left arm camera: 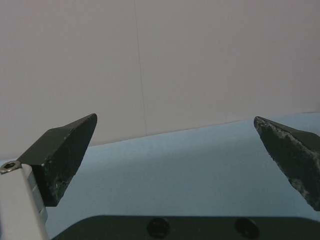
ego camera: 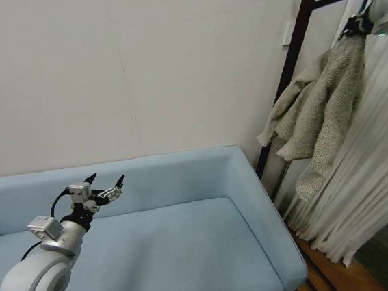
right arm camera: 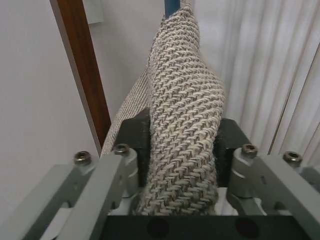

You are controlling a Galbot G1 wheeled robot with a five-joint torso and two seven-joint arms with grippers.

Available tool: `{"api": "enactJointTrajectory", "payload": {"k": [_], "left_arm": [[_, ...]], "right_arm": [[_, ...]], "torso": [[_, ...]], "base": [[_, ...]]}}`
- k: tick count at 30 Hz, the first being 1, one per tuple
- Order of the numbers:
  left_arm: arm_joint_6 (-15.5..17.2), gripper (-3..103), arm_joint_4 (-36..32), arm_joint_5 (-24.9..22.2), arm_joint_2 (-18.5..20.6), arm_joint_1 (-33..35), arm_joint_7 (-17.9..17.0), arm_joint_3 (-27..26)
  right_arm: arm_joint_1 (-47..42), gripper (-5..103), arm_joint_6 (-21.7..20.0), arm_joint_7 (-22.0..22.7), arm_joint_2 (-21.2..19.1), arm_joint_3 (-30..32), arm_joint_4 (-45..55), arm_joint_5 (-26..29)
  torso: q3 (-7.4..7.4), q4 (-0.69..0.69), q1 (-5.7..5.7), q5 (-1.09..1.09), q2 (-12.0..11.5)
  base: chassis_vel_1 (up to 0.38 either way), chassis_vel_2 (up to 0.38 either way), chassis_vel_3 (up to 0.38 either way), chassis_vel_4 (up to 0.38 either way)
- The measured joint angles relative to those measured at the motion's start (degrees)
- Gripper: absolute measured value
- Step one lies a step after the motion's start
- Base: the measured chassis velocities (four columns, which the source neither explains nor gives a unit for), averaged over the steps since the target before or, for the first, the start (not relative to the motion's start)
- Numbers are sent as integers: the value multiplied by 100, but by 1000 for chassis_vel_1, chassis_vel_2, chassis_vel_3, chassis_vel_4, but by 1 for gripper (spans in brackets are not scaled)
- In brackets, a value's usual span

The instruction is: Pick up the clothes from the sofa and hang them on the clothes hanger.

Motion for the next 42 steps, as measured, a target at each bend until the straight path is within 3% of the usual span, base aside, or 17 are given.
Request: {"api": "enactJointTrajectory", "payload": {"k": [4, 7, 13, 19, 27, 32, 35, 38, 42], "left_arm": [[-7, 100, -12, 2, -8, 8, 2, 0], [-63, 100, -11, 21, -25, 20, 5, 1], [-124, 100, -5, 50, -55, 55, 24, 3], [-138, 100, -3, 126, -89, 112, 38, 9], [-165, 100, 10, 150, -130, 156, 36, 19], [-245, 100, 12, 174, -182, 260, 15, -42], [-297, 100, -1, 184, -212, 344, 6, -101], [-371, 100, -35, 185, -231, 468, 2, -211], [-436, 100, -106, 164, -241, 609, 1, -323]], "right_arm": [[0, 41, -2, 0, -53, -8, 112, -41], [-24, 57, -16, -23, -165, 9, 276, -77], [-100, 74, -46, -65, -351, 118, 543, -144], [-73, 98, -112, -162, -438, 318, 843, -164], [-188, 100, -120, -309, -537, 720, 1327, -63], [-539, 100, -56, -822, -794, 1142, 1822, -253], [-948, 100, 61, -1219, -975, 1530, 2151, -500], [-1755, 100, 334, -2018, -1241, 2174, 2566, -769], [-2171, 100, 612, -2635, -1429, 2342, 2945, -865]], "torso": [[0, 1, 0, 0, 0], [0, 1, 0, -1, 0], [0, 0, 0, 1, 0], [0, 1, 0, 0, 0], [0, 1, 0, -1, 0], [0, 0, 0, -1, 0], [0, 1, 0, 0, 0], [0, 0, 0, 1, 0], [0, 0, 0, 0, 0]], "base": [[0, 0, 0, 0], [0, 0, 0, 0], [0, 0, 0, 0], [0, 0, 0, 0], [0, 0, 0, 0], [0, 0, 0, 0], [0, 0, 0, 0], [0, 0, 0, 0], [0, 0, 0, 0]]}}
